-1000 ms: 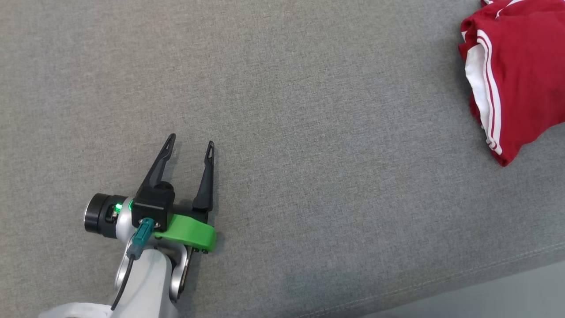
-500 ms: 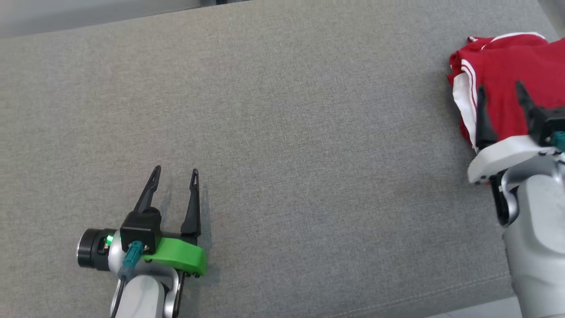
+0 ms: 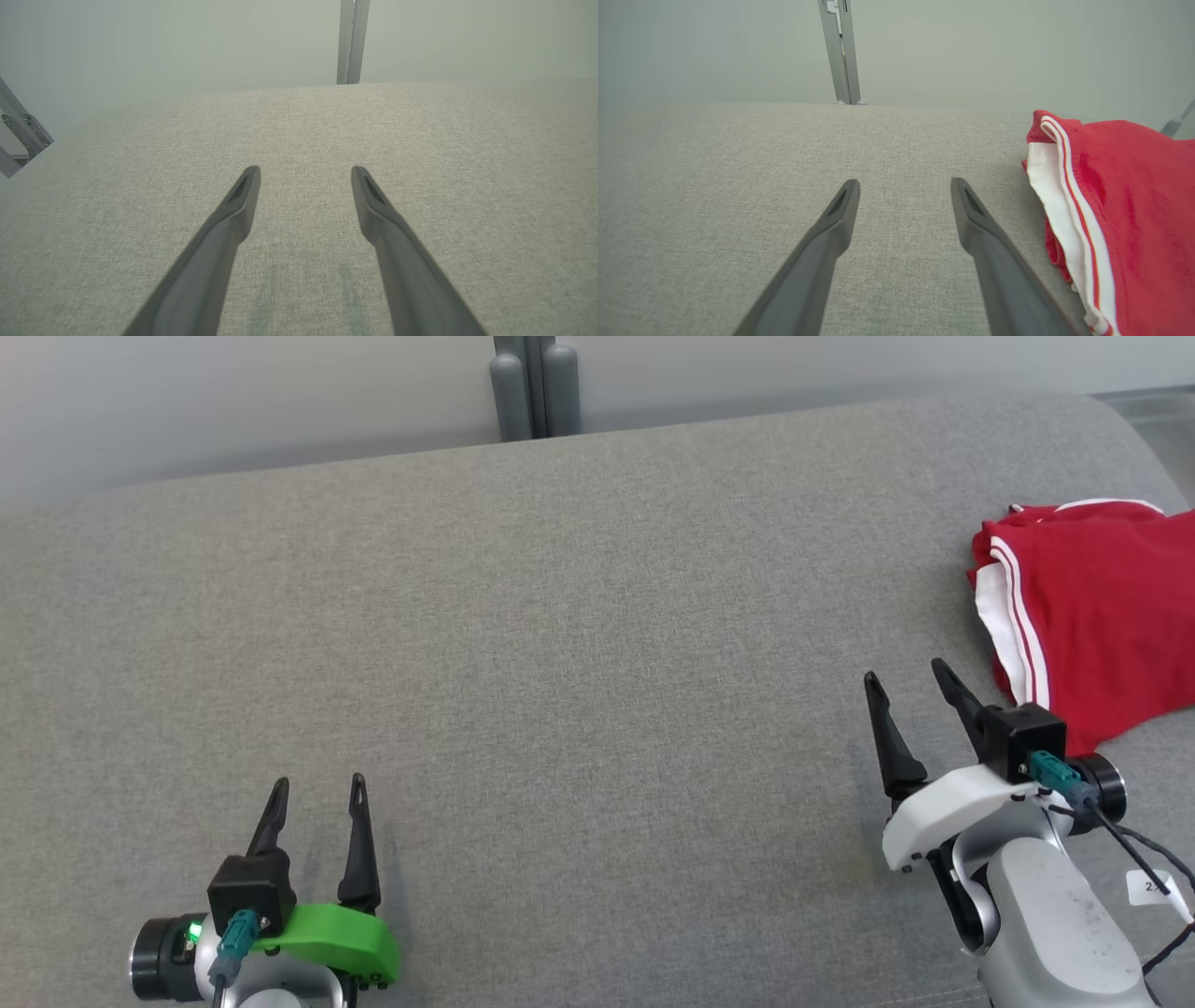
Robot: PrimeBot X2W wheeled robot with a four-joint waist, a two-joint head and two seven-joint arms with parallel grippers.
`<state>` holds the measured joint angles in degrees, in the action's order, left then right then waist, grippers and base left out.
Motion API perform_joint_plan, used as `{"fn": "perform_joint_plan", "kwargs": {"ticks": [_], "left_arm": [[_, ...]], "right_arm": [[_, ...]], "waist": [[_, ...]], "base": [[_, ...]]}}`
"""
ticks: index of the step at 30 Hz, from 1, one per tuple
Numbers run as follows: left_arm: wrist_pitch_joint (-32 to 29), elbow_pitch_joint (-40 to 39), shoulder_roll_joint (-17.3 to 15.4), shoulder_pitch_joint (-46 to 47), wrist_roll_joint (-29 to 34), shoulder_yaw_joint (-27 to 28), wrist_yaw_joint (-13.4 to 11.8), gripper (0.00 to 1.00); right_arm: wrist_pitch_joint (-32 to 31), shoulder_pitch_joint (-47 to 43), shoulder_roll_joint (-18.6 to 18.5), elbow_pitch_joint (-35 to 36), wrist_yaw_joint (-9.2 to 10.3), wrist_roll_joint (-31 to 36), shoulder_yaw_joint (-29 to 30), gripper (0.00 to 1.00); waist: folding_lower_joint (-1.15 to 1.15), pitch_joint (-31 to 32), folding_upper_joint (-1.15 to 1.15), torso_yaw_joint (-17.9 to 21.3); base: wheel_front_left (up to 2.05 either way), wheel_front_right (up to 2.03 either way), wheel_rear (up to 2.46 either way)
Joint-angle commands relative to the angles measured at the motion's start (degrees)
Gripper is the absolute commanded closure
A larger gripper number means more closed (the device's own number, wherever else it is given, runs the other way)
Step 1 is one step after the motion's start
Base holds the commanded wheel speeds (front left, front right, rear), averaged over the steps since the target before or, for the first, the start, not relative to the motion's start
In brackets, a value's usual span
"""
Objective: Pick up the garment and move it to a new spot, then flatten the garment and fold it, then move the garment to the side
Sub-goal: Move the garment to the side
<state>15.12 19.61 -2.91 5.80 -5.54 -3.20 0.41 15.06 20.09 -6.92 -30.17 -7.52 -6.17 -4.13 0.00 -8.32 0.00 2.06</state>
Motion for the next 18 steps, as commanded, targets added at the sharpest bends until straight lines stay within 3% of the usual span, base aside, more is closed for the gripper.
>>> {"fn": "perform_joint_plan", "kwargs": {"ticks": [1,18], "left_arm": [[0.0,0.6,-0.1,-1.0,-0.4,0.4,-0.2,0.00],[0.0,3.6,-0.1,-3.6,-2.6,3.8,-0.4,0.00]], "right_arm": [[0.1,-1.3,0.3,0.7,0.08,-0.4,-0.1,0.00],[0.1,-8.6,2.5,5.0,0.08,5.0,-0.2,0.00]], "waist": [[0.00,2.5,0.00,-1.6],[0.00,8.3,0.00,-0.5]], "base": [[0.00,0.00,0.00],[0.00,0.00,0.00]]}}
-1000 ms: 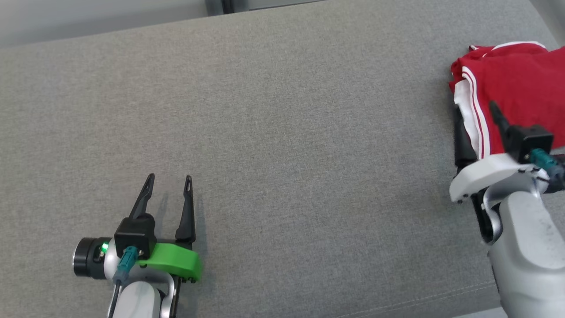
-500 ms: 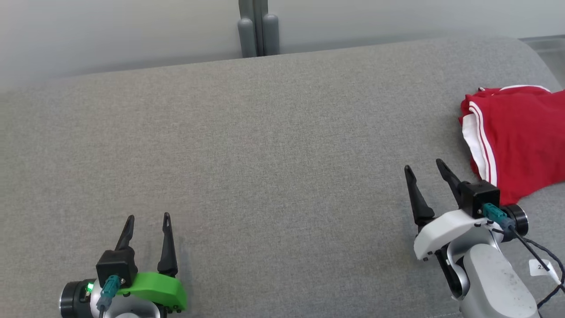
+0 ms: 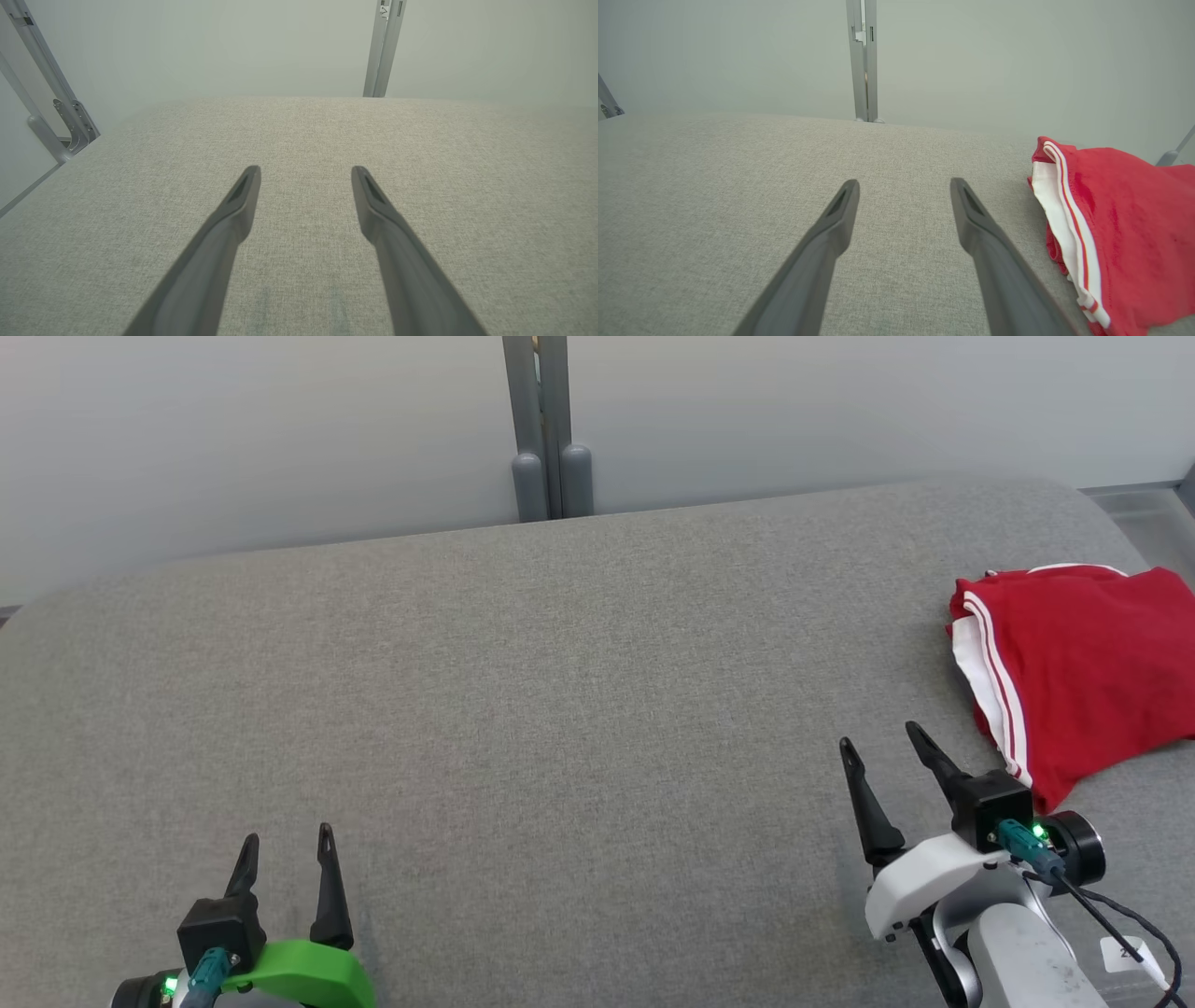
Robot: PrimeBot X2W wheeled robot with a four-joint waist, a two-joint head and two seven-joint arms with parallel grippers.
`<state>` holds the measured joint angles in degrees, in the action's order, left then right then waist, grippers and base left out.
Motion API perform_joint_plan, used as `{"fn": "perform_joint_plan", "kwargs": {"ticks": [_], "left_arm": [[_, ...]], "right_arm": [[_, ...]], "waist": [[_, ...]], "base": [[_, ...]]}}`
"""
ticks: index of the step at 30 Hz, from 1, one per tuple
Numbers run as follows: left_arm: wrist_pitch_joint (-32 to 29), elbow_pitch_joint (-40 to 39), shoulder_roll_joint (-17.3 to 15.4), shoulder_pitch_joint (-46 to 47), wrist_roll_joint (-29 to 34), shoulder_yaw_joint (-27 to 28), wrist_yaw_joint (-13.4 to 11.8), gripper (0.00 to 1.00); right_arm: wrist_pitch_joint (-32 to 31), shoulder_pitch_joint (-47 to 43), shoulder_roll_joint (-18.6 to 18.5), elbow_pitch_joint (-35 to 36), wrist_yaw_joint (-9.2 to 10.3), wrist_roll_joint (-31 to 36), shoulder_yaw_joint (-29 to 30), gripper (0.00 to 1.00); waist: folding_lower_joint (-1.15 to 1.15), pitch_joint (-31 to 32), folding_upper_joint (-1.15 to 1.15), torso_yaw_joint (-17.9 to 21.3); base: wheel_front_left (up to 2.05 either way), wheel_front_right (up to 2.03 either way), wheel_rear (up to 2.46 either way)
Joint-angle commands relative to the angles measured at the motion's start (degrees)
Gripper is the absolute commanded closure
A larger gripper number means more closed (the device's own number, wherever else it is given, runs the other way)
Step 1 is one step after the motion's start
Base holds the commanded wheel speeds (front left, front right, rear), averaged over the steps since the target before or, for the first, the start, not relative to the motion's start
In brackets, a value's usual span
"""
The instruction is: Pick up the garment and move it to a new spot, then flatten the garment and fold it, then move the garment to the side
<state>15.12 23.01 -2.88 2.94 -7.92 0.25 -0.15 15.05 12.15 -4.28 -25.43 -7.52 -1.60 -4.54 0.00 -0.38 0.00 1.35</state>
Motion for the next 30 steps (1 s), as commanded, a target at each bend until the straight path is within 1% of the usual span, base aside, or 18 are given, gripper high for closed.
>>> {"fn": "perform_joint_plan", "kwargs": {"ticks": [1,6,10,15,30], "left_arm": [[0.0,0.2,-0.1,-0.7,0.0,0.5,0.2,0.00],[0.0,0.1,-0.1,-1.0,-0.1,1.1,0.8,0.00],[0.0,0.0,-0.1,-1.3,-0.7,1.7,1.3,0.00],[0.0,-0.1,-0.1,-1.4,0.0,2.0,2.1,0.00],[0.0,-0.5,-0.1,-1.4,-0.2,1.5,2.4,0.00]], "right_arm": [[0.1,-0.9,0.1,0.5,0.08,0.4,0.7,0.00],[0.1,-1.5,0.6,1.7,0.08,0.9,2.1,0.00],[0.1,-1.1,0.6,1.9,0.08,0.6,1.4,0.00],[0.1,-1.2,0.8,3.0,0.08,0.0,1.5,0.00],[0.1,-1.6,0.7,3.6,0.09,-0.6,1.6,0.00]], "waist": [[0.00,0.5,0.00,0.2],[0.00,1.3,0.00,0.2],[0.00,1.7,0.00,0.2],[0.00,1.9,0.00,0.1],[0.00,1.4,0.00,-0.3]], "base": [[0.00,0.00,0.00],[0.00,0.00,0.00],[0.00,0.00,0.00],[0.00,0.00,0.00],[0.00,0.00,0.00]]}}
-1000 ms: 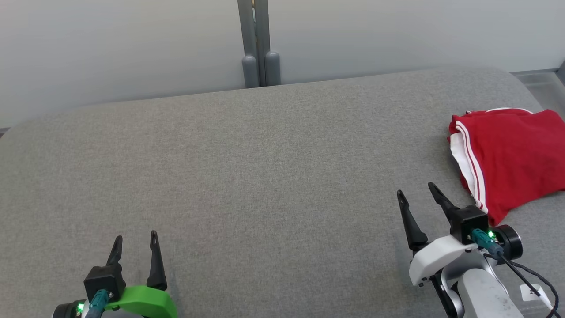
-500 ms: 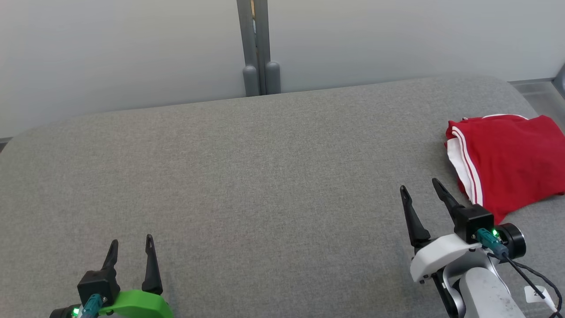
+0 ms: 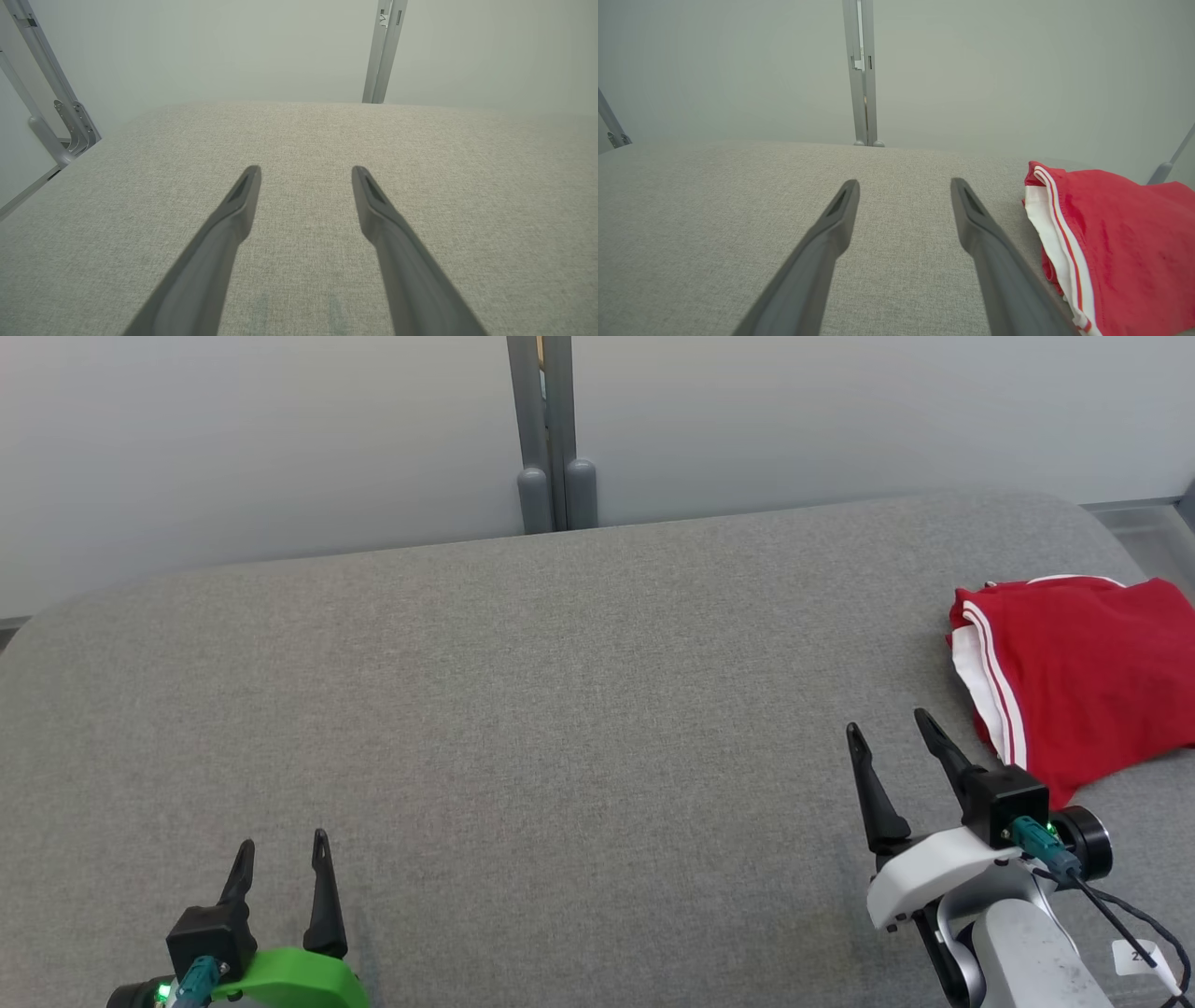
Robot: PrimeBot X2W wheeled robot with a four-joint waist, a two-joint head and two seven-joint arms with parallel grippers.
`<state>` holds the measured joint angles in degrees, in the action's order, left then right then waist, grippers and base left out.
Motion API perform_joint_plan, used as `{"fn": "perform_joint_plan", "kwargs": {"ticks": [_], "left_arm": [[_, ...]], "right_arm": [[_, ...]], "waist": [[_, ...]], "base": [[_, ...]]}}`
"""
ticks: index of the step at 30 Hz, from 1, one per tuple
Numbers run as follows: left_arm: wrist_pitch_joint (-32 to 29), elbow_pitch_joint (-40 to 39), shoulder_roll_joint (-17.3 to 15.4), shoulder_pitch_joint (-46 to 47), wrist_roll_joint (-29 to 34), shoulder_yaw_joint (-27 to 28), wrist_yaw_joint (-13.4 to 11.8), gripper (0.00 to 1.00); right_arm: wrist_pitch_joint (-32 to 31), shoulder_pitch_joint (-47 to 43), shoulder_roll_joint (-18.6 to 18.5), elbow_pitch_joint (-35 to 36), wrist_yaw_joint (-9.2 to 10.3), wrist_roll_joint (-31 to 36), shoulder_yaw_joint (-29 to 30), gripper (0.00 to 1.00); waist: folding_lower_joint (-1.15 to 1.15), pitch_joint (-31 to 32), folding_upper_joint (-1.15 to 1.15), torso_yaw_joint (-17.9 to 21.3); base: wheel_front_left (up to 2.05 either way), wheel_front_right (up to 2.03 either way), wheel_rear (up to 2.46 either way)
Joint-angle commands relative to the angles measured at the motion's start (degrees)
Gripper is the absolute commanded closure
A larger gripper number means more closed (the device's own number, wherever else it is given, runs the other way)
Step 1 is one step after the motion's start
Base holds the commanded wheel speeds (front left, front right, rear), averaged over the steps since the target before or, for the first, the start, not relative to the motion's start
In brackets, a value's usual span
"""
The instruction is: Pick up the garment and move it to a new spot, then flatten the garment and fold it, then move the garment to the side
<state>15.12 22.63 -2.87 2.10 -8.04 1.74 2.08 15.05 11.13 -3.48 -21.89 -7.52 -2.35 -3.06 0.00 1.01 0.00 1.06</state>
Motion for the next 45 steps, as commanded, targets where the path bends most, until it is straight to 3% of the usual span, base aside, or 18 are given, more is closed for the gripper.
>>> {"fn": "perform_joint_plan", "kwargs": {"ticks": [1,22,23,31,45], "left_arm": [[0.0,-0.1,-0.1,-0.6,0.1,-0.1,0.1,0.00],[0.0,-0.2,0.0,0.7,0.0,0.3,0.6,0.00],[0.0,0.7,0.2,-0.5,0.0,0.1,0.4,1.00],[-1.7,2.7,0.5,-0.2,-3.9,0.9,0.7,1.00],[-5.1,-0.5,0.3,-0.1,-20.3,1.1,1.7,1.00]], "right_arm": [[0.1,-0.6,-0.1,0.0,0.09,0.1,0.1,0.00],[0.0,0.7,0.1,-0.6,0.01,0.0,0.2,0.00],[0.0,-1.0,0.3,-1.3,-0.01,0.0,0.1,1.00],[-1.7,-2.0,0.6,-3.1,-0.01,-4.2,1.2,1.00],[-5.5,-3.4,0.6,0.0,0.00,-21.6,2.6,1.00]], "waist": [[0.00,0.0,0.00,0.0],[0.00,-0.6,0.00,-0.2],[0.00,-0.7,0.00,-0.2],[0.00,-0.7,0.00,-0.2],[0.00,-0.7,0.00,-0.3]], "base": [[0.00,0.00,0.00],[0.00,0.00,0.00],[0.00,0.00,0.00],[0.00,0.00,0.00],[0.00,0.00,0.00]]}}
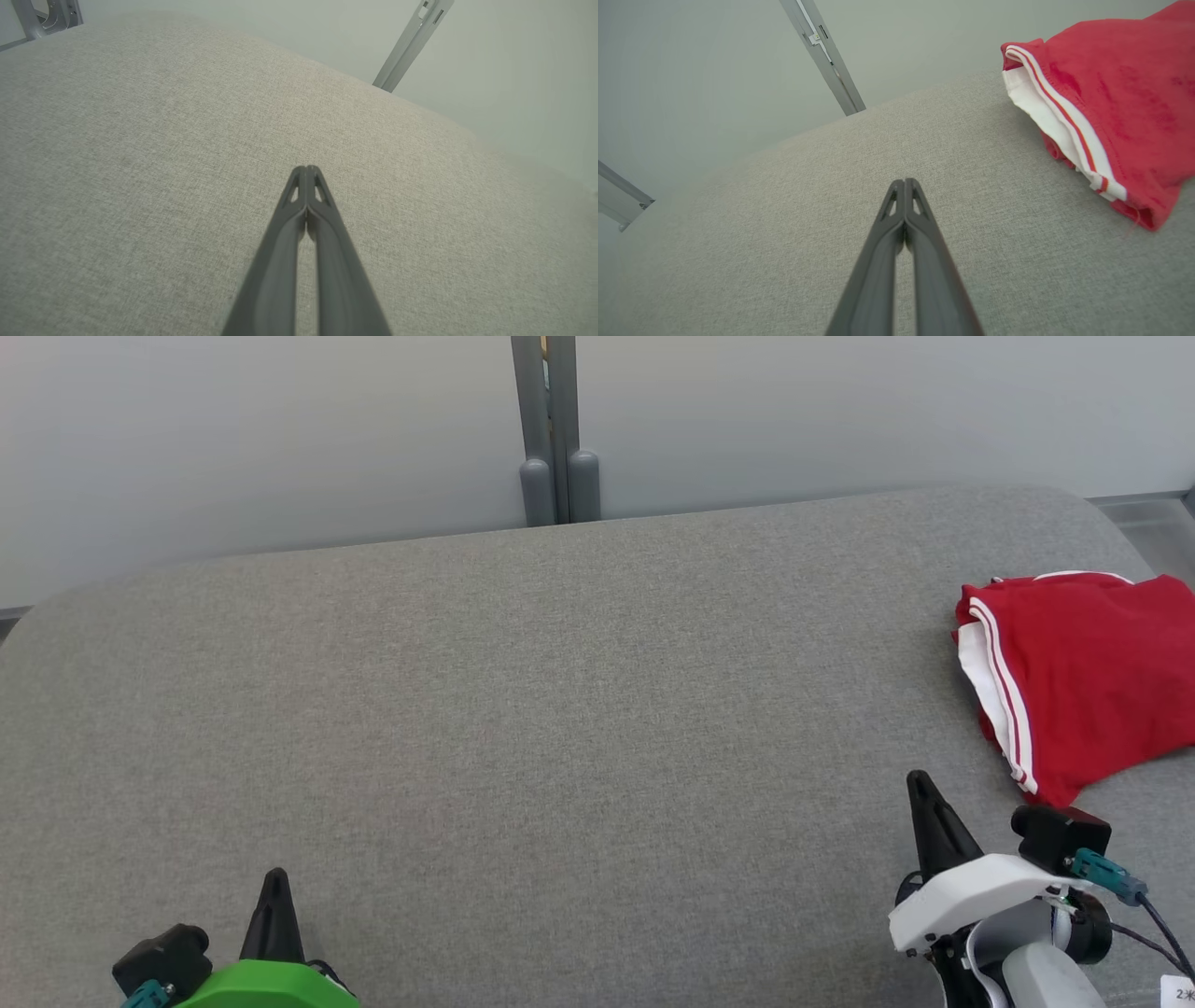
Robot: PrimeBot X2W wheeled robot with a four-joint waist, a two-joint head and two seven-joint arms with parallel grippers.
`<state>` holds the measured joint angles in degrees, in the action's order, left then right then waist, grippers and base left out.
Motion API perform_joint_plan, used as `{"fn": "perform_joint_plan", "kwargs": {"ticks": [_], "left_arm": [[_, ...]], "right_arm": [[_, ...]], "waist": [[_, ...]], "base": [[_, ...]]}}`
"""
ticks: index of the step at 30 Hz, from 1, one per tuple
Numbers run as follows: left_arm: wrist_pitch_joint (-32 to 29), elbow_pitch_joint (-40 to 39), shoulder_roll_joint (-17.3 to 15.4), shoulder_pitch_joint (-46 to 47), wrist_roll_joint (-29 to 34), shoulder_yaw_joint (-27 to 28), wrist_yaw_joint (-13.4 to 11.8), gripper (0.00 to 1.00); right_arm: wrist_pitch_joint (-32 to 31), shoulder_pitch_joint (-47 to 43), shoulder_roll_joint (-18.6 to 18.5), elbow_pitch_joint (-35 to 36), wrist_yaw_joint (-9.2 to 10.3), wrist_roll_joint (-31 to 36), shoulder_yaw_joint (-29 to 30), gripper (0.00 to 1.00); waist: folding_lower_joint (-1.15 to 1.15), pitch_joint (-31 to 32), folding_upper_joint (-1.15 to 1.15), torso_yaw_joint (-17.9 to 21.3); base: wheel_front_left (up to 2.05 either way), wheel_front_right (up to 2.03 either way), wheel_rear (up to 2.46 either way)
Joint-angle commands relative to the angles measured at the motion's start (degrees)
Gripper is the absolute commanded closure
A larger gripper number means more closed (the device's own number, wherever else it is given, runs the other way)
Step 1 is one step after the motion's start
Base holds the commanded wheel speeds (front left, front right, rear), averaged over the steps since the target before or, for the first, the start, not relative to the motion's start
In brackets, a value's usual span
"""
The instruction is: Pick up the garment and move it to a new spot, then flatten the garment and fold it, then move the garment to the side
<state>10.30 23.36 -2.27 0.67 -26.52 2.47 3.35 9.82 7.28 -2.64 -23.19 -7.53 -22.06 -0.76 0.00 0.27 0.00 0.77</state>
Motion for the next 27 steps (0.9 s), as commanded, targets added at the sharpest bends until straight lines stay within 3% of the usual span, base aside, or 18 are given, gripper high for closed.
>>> {"fn": "perform_joint_plan", "kwargs": {"ticks": [1,27], "left_arm": [[-0.5,-1.4,-0.3,1.4,-2.8,0.4,0.5,1.00],[-5.9,-4.9,-0.5,2.4,-24.7,1.3,1.8,1.00]], "right_arm": [[-0.5,0.4,-0.2,1.5,0.01,-2.9,0.4,1.00],[-6.2,-0.7,-0.3,5.0,0.02,-26.3,3.0,1.00]], "waist": [[0.00,0.0,0.00,0.0],[0.00,-0.1,0.00,-0.2]], "base": [[0.00,0.00,0.00],[0.00,0.00,0.00]]}}
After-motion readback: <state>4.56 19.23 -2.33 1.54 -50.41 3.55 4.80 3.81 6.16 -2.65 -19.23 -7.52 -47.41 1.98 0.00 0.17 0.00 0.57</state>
